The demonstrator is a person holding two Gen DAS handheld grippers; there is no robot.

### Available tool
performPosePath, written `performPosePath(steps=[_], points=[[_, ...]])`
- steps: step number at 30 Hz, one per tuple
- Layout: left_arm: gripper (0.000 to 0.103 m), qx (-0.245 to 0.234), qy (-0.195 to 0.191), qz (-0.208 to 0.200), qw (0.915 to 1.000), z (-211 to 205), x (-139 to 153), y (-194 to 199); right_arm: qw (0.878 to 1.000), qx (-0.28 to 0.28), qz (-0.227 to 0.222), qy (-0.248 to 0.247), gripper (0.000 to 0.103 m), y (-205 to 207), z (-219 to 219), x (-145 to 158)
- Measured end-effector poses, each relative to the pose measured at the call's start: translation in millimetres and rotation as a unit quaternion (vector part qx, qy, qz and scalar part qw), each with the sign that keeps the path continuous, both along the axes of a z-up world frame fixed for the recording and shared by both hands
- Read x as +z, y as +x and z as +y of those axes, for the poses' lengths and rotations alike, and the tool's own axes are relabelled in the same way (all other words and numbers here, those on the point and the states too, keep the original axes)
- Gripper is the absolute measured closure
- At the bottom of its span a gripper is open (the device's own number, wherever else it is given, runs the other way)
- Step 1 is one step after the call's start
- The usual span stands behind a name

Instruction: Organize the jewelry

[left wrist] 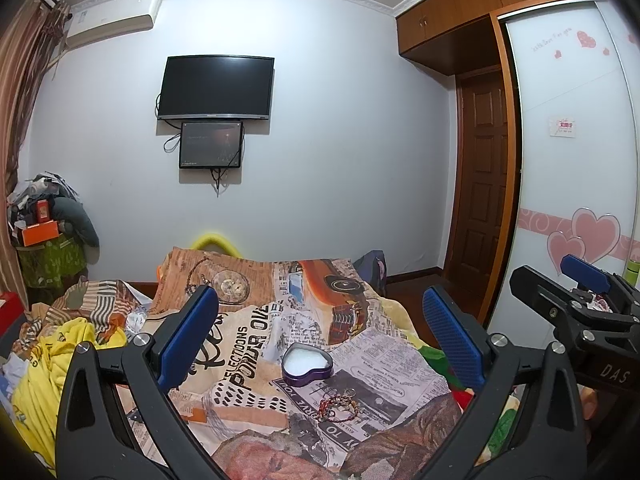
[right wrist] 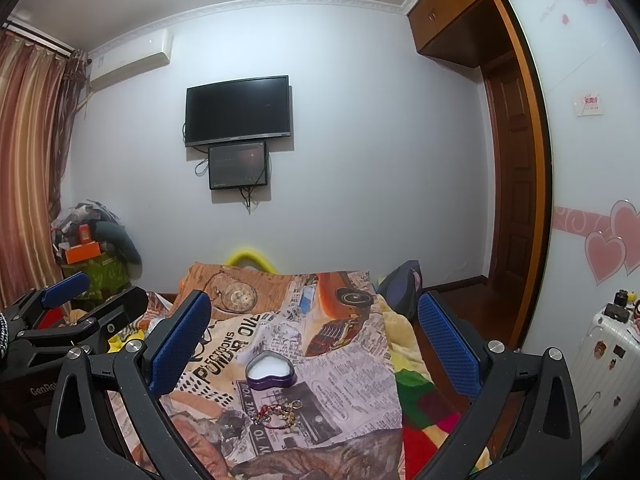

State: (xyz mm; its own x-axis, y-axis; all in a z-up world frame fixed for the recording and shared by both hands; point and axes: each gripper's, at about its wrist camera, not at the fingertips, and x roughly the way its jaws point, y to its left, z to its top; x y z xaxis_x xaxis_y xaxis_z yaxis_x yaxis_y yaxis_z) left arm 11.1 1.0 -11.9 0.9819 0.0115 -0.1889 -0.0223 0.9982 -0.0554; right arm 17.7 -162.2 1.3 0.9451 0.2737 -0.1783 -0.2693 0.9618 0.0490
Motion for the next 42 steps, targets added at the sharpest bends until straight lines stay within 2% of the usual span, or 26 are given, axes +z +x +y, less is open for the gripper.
performPosePath(steps=[29,36,42], points=[[0.0,0.002,-0.008,0.022,0.9997,9.7,-10.7,17.9,0.999,0.004,0.03,-0.011,0.0,20.5,0.5,1.6],[0.0,0.005,-0.014,0.045,0.9989,15.0,-21.5,38.0,0.999,0.0,0.05,-0.012,0.0,34.0,0.4,-6.8],[0.0,0.018,-0.019,0.084,0.9961,25.3,-39.8,67.3,0.997,-0.01,0.076,-0.016,0.0,53.4,-1.0,-19.6]])
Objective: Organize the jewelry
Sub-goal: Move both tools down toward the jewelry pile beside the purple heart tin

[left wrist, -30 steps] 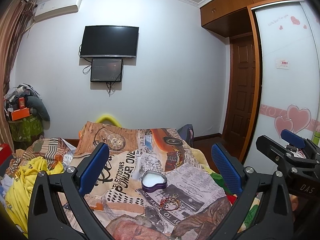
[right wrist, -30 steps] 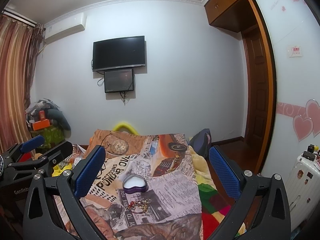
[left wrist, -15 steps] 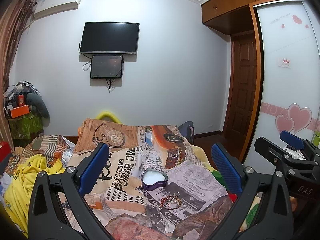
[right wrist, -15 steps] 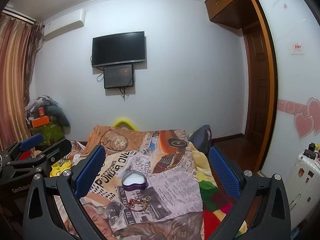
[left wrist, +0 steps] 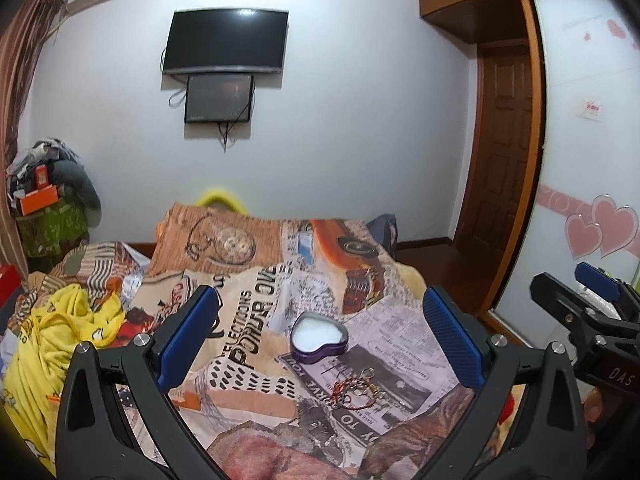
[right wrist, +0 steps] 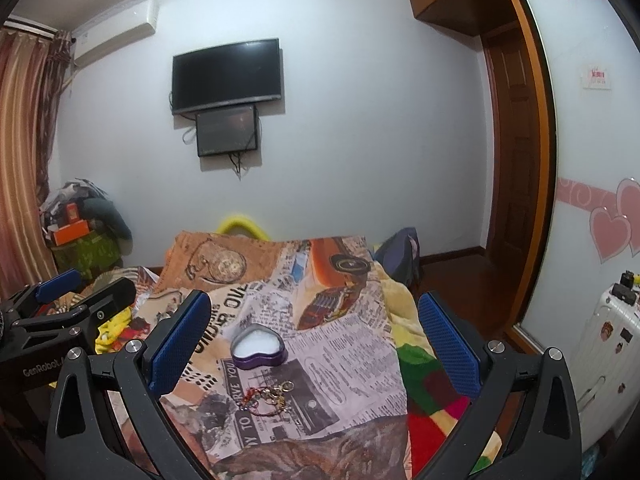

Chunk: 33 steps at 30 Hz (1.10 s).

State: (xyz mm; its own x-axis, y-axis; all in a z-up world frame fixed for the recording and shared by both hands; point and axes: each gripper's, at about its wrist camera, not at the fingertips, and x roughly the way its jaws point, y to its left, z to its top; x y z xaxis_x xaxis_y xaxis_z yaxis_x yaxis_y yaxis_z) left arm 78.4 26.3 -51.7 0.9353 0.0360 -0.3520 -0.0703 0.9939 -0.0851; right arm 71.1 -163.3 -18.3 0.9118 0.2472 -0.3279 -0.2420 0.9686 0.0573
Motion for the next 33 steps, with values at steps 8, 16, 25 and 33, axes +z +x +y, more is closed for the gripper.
performPosePath(steps=[8,16,25,33], points=[[0.011,0.01,-0.004,0.048,0.9988,10.7,-29.9,38.4,0.999,-0.013,0.049,-0.01,0.0,35.3,-2.7,-25.2],[0.024,-0.017,-0.028,0.12,0.9922,16.0,-65.9,83.9,0.994,0.005,0.103,-0.029,0.015,72.3,1.8,-59.2],[0.049,-0.05,-0.032,0.209,0.976,17.5,-111.5,130.6,0.981,0.048,0.183,-0.042,0.048,104.8,8.5,-100.1],[0.051,-0.077,-0.008,0.268,0.9602,6.3,-149.9,149.7,0.97,0.077,0.224,-0.049,0.058,111.4,12.7,-124.8]])
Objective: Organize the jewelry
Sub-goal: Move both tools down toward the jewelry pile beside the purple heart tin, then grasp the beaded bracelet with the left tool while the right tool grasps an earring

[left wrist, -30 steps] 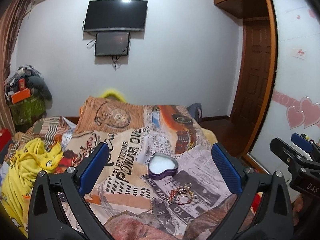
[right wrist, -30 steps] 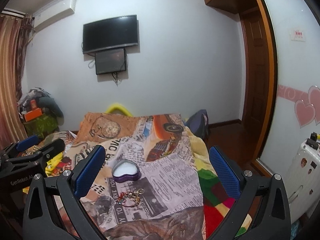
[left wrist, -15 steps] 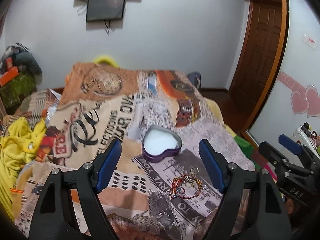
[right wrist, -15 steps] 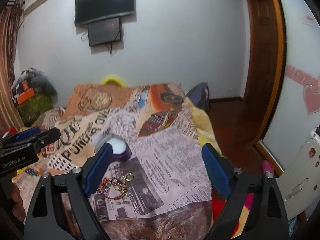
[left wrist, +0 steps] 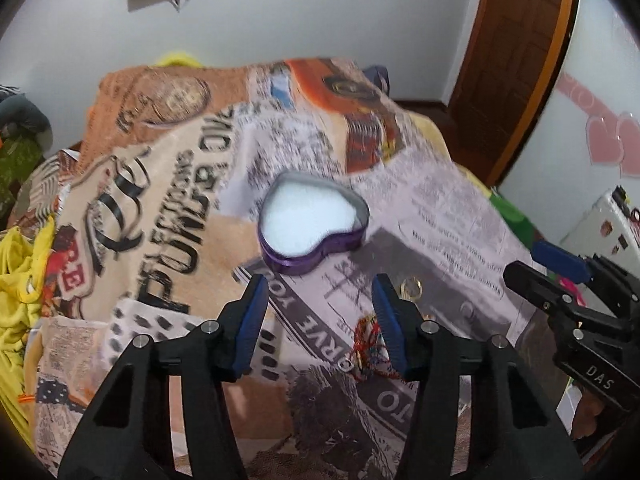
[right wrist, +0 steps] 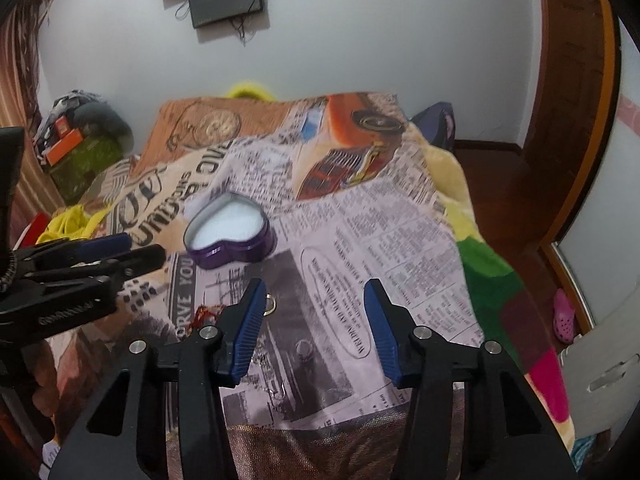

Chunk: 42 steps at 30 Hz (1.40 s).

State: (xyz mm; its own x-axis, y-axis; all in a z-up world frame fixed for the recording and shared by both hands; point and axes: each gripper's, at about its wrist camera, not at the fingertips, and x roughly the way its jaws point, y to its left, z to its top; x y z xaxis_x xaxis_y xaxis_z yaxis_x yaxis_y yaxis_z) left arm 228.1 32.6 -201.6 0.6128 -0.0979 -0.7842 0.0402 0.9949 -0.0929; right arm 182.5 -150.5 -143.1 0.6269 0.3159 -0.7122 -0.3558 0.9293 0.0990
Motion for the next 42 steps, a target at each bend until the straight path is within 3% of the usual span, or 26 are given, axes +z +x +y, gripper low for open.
performPosePath(steps=[12,17,22,28,33,42], points=[[0.062,-0.038,-0.018,0.061,0.9973,-8.1,-35.4,-3.3,0.997,0.058,0.055,-0.019,0.062,-4.6,18.4,-31.3],[0.072,-0.05,-0.028,0.071,0.9958,-12.4,-42.1,1.1,0.995,0.072,0.069,-0.026,0.062,-5.8,24.1,-40.8],[0.081,-0.054,-0.047,0.068,0.9951,-11.1,-44.1,3.4,0.993,0.078,0.089,-0.022,0.063,-3.0,25.8,-51.5],[0.097,-0.057,-0.053,0.067,0.9947,-13.1,-46.9,5.7,0.992,0.085,0.094,-0.022,0.077,-3.4,30.3,-57.1],[0.099,-0.059,-0.053,0.058,0.9952,-14.0,-43.2,1.8,0.991,0.087,0.095,-0.019,0.094,-2.2,32.3,-58.9],[0.1,-0.056,-0.058,0.034,0.9961,-9.8,-24.3,-10.9,0.993,0.079,0.092,-0.009,0.094,-4.9,29.6,-50.8]])
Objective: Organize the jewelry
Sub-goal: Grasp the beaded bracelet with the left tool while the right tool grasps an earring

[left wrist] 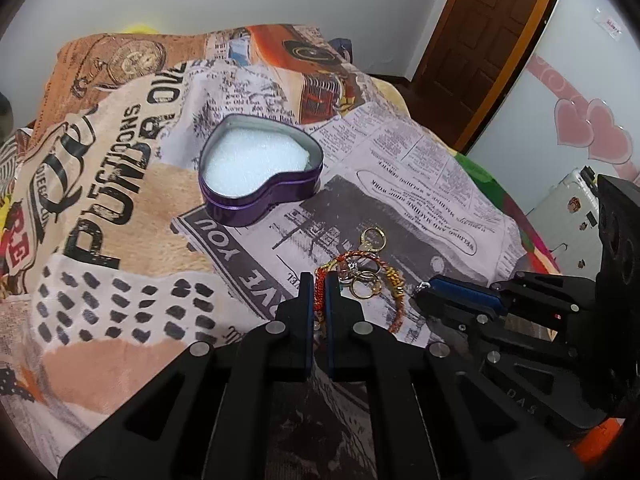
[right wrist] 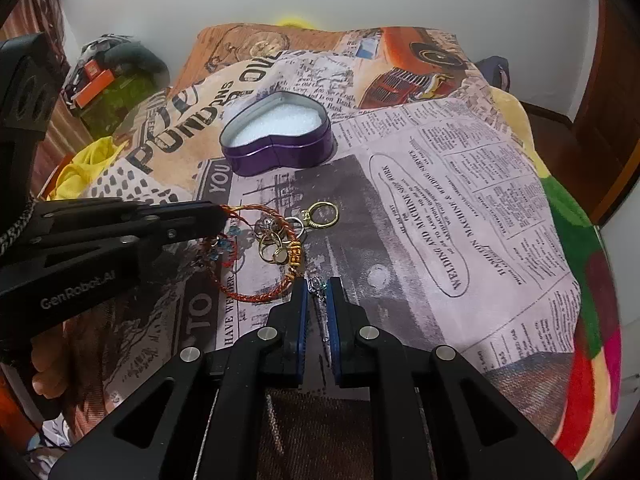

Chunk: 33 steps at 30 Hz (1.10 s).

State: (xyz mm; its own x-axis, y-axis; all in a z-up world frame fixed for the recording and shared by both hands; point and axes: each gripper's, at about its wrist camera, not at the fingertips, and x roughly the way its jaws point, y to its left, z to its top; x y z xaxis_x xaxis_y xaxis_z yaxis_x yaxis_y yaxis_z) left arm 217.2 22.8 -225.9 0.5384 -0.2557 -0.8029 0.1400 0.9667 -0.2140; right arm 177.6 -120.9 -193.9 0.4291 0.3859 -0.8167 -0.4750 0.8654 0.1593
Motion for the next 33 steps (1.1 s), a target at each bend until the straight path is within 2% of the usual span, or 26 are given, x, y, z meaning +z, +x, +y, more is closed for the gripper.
performPosePath(steps=[11,22,29,33], points=[[0.1,0.016,0.013,-0.033,0.9992,13.4,32.8,-25.8,0.999,-0.01,-0.029,0.011,0.094,-11.4,-4.1,27.2],[0.1,0.055,0.051,-0.004,0.9971,45.6,22.1,-47.1,0.999,-0.012,-0.043,0.015,0.094,-18.9,-2.3,40.1],[0.093,0.029,0.058,-0.017,0.9977,29.7,29.8,-49.1,0.999,-0.019,-0.046,0.011,0.094,-18.7,-7.7,40.3],[0.092,0.013,0.055,-0.012,0.9983,16.4,26.6,-38.2,0.999,-0.025,-0.044,0.004,0.094,-16.9,-13.4,36.2]])
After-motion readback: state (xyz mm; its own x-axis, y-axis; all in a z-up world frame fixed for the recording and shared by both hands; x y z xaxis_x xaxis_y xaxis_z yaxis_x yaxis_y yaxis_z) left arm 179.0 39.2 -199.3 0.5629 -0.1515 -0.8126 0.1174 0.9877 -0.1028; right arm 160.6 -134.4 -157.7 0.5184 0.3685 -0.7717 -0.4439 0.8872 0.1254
